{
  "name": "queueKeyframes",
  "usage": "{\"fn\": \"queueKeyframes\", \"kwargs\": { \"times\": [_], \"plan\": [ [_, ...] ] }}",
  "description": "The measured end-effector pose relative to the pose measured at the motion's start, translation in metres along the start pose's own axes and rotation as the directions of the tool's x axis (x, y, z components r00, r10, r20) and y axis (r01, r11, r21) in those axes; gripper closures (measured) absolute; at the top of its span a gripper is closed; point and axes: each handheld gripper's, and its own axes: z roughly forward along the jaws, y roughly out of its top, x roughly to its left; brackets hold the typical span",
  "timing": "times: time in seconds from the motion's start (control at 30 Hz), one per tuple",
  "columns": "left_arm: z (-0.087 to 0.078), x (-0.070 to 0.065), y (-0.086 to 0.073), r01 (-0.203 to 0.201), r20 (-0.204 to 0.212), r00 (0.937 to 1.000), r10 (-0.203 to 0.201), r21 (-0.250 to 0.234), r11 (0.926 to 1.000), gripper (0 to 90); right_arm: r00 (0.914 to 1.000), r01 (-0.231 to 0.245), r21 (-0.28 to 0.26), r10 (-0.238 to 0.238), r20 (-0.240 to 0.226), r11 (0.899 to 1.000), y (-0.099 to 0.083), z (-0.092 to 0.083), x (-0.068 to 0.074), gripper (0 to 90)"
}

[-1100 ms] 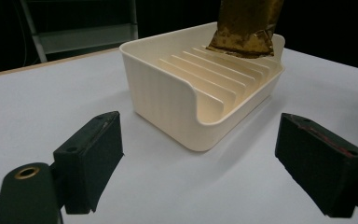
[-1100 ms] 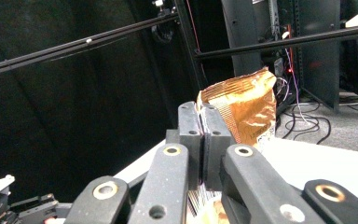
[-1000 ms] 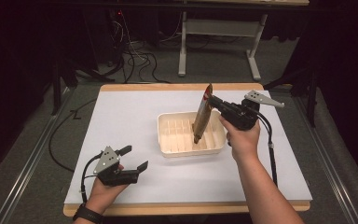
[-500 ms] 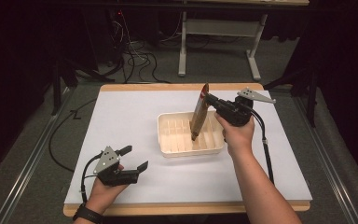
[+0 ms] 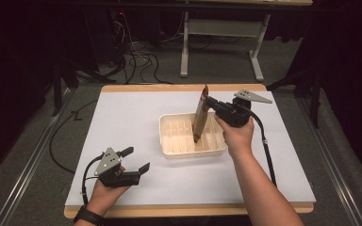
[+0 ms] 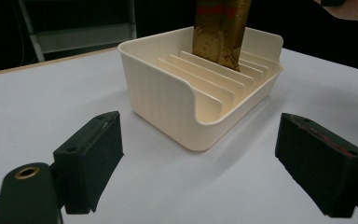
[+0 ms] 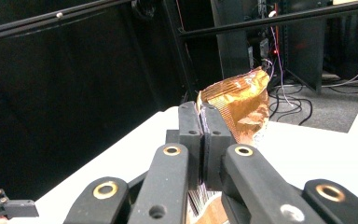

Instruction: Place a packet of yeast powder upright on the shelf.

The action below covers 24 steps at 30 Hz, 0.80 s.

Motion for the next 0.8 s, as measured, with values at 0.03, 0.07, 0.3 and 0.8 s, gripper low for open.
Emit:
{"fn": "queueKeyframes", "kwargs": {
  "times": [0.03,0.07,0.3,0.8],
  "plan": [
    [0.000,0.000,0.000,0.000,0.000,1.0000,0.000,0.000,1.0000,15.5,1.0000,0.002,0.003,-0.002,0.001,1.000,-0.001,0.001,0.000,89.8],
    [0.000,0.000,0.000,0.000,0.000,1.0000,0.000,0.000,1.0000,15.5,1.0000,0.006,0.006,-0.006,0.002,1.000,-0.001,0.001,0.001,89.8],
    [0.000,0.000,0.000,0.000,0.000,1.0000,0.000,0.000,1.0000,15.5,0.9999,-0.006,0.022,0.006,-0.010,1.000,-0.014,0.004,0.001,89.6],
    [0.001,0.000,0.000,-0.003,0.002,1.0000,0.003,0.006,1.0000,15.5,0.9997,-0.020,0.058,0.021,-0.015,0.998,-0.037,0.008,-0.002,89.4]
  ]
}}
